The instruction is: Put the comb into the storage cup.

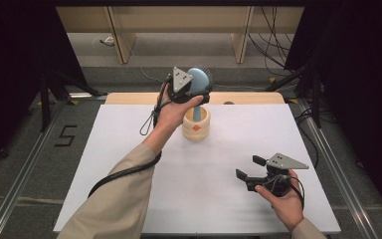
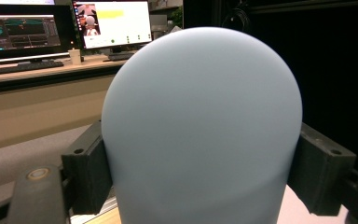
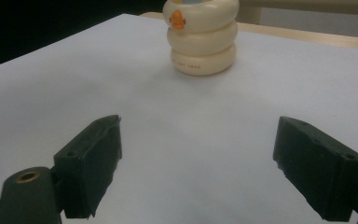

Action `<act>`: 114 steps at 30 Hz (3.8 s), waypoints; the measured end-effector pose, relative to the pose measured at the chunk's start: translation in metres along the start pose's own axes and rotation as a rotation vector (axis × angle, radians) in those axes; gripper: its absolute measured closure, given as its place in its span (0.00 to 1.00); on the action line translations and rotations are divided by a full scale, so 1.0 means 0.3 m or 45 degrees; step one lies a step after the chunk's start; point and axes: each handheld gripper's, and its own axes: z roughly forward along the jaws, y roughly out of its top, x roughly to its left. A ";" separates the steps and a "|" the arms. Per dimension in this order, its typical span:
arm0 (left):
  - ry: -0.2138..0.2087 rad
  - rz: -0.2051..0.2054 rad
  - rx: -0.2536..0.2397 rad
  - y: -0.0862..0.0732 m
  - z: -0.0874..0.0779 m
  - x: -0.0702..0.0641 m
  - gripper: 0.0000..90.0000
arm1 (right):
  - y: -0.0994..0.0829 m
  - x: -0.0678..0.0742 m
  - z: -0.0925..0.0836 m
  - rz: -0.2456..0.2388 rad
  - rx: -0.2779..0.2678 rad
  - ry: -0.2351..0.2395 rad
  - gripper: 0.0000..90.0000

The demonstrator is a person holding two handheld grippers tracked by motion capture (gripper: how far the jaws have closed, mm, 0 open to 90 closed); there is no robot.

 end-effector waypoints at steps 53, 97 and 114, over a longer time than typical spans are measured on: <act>-0.003 0.002 0.037 -0.056 0.026 0.002 0.21 | -0.003 0.000 0.003 -0.002 -0.001 0.006 0.18; 0.005 0.008 0.064 -0.105 0.046 0.014 0.21 | -0.006 -0.001 0.005 0.001 0.002 0.009 0.18; 0.005 0.011 0.077 -0.123 0.053 0.013 0.21 | -0.006 -0.002 0.005 -0.001 0.003 0.009 0.18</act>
